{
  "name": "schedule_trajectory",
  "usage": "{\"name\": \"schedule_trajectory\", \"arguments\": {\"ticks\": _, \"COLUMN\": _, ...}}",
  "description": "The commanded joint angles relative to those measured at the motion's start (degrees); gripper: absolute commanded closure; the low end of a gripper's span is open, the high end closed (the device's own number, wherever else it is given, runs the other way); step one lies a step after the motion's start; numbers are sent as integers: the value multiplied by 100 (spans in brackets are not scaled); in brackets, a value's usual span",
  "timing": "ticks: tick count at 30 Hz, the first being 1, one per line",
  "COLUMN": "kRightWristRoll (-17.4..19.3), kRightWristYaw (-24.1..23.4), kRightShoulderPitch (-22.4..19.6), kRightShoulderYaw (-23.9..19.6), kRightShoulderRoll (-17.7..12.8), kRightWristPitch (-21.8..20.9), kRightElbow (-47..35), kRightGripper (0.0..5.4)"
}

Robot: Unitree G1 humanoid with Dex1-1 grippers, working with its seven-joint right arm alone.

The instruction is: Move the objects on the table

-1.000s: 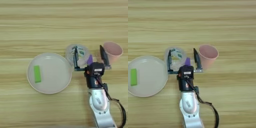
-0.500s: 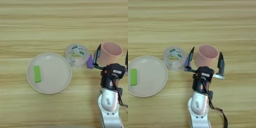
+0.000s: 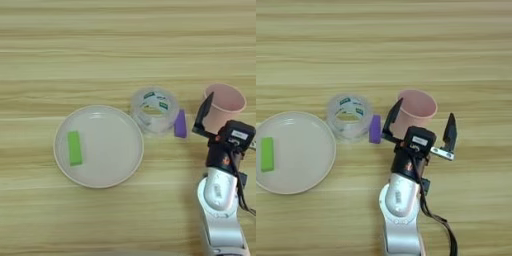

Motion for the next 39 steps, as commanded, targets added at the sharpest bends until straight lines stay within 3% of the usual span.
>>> {"name": "schedule_trajectory", "arguments": {"ticks": 1, "kRightWristRoll": 194, "kRightWristYaw": 199, "kRightShoulderPitch": -305, "kRightShoulderYaw": 9, "kRightShoulderRoll": 9, "kRightWristPitch": 149, "kRightElbow": -80, "kRightGripper": 3}}
{"name": "schedule_trajectory", "arguments": {"ticks": 24, "kRightWristRoll": 557, "kRightWristYaw": 552, "kRightShoulderPitch": -775, "kRightShoulderYaw": -232, "kRightShoulderRoll": -131, "kRightWristPitch": 682, "kRightElbow": 659, "kRightGripper": 3}}
{"name": "schedule_trajectory", "arguments": {"ticks": 39, "kRightWristRoll": 561, "kRightWristYaw": 527, "kRightShoulderPitch": -1458, "kRightShoulderYaw": -463, "kRightShoulderRoll": -488, "kRightWristPitch": 626, "kRightElbow": 1742, "kRightGripper": 3}}
